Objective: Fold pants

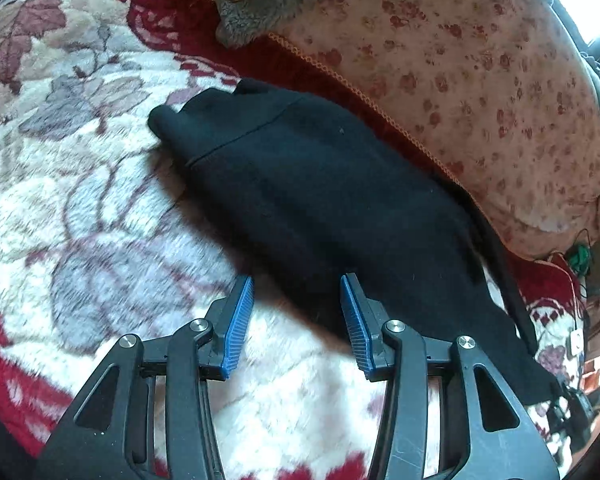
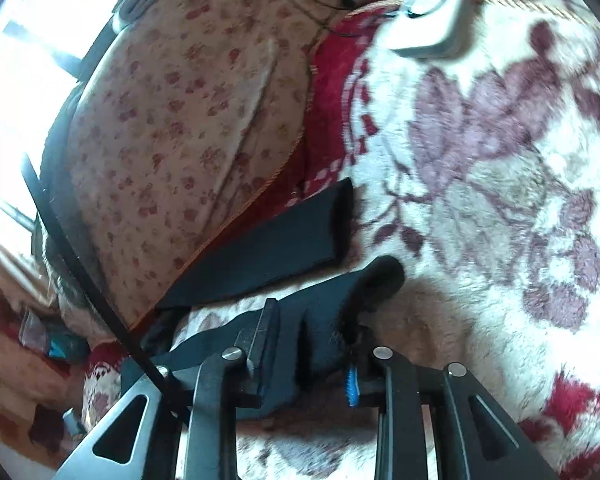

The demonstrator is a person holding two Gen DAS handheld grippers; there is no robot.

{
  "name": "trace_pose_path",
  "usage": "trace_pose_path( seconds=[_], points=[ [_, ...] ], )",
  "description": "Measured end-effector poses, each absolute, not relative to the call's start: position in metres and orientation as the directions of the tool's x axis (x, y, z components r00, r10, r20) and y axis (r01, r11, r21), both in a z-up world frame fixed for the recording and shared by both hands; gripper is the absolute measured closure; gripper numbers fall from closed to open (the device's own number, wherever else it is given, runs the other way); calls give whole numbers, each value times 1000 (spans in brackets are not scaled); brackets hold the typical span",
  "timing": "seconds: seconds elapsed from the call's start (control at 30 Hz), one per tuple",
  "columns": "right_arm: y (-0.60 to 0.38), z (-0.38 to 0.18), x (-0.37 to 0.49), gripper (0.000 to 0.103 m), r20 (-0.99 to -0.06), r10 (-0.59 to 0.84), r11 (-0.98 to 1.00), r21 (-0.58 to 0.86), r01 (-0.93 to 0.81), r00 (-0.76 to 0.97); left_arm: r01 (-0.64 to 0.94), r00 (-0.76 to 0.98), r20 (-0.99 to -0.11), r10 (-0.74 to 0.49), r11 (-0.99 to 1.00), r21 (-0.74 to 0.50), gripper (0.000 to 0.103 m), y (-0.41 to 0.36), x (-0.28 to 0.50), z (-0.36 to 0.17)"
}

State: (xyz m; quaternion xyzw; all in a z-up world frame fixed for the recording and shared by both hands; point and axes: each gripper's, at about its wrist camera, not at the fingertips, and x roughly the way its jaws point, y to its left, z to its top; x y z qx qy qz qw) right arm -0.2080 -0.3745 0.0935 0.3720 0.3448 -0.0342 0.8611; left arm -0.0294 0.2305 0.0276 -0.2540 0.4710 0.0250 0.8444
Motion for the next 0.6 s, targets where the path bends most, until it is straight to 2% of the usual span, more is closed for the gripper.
trace_pose_path(
  seconds=[0.07, 0.17, 0.3, 0.33, 0.37, 0.4, 0.47, 0.6],
  points=[
    [-366, 98, -206, 75, -608, 213, 727, 622, 291, 765, -279, 564, -802, -196, 869, -408, 59, 227, -22, 29],
    [-342, 103, -198, 75, -583, 289, 751, 630, 198, 760, -288, 569, -799, -194, 863, -414, 51, 223, -11, 28],
    [-320, 94, -196, 74, -569, 364, 725, 670, 159, 738, -296, 583, -785, -209, 846, -444, 51, 219, 0, 27],
    [-317, 91, -195, 74, -575, 366, 726, 668, 162, 731, -297, 587, -782, -210, 843, -449, 57, 218, 2, 26],
    [-315, 88, -194, 74, -584, 368, 727, 666, 168, 724, -300, 594, -778, -204, 841, -449, 79, 218, 2, 27],
    [-314, 86, -195, 74, -586, 370, 725, 667, 170, 721, -300, 594, -781, -194, 847, -439, 88, 217, 3, 27],
    [-310, 84, -192, 74, -590, 379, 723, 670, 171, 713, -282, 607, -773, -183, 860, -425, 92, 215, 0, 31],
    [-314, 90, -193, 74, -603, 332, 747, 637, 188, 725, -232, 641, -742, -197, 872, -432, 94, 213, -16, 47]
  ],
)
